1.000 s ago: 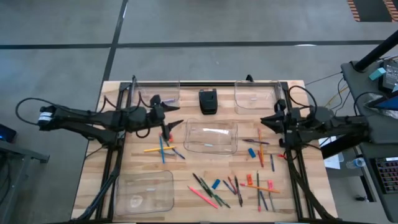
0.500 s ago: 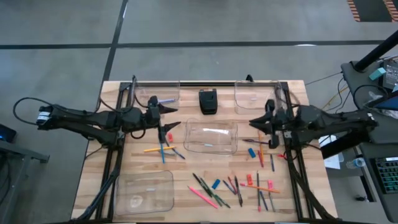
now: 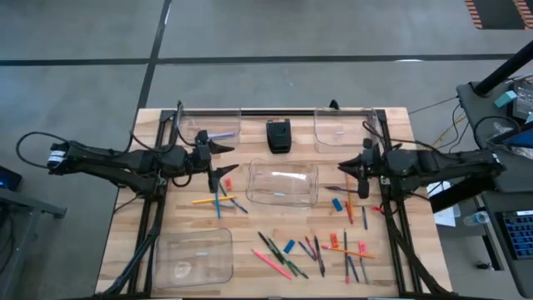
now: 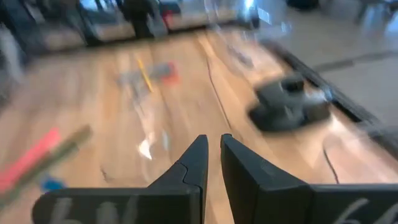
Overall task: Sort crayons/erasers/pens/pencils in bins
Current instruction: Put the orange pencil into the middle transparent bin
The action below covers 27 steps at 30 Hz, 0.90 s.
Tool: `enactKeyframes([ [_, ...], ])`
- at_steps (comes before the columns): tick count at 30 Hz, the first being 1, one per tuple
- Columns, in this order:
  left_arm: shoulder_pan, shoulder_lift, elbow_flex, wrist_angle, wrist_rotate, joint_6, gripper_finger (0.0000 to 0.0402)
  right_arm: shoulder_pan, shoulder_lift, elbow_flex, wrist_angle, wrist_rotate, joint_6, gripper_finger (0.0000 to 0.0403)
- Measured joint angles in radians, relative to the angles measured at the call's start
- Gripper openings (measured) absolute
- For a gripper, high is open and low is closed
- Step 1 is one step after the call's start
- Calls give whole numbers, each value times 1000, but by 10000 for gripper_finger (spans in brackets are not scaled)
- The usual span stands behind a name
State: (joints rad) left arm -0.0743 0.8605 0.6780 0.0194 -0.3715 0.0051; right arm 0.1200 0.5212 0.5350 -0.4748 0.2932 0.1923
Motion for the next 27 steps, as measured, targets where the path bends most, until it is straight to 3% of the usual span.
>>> enactKeyframes([
  [13,0,31,1,-1,0,-1,242,2,31,-2,-181,14,193,36],
  [20,0,57,1,0,0,-1,242,2,78,-2,-197,-16,209,36],
  [27,0,59,0,1,1,-1,242,2,167,-2,-192,-39,216,82],
])
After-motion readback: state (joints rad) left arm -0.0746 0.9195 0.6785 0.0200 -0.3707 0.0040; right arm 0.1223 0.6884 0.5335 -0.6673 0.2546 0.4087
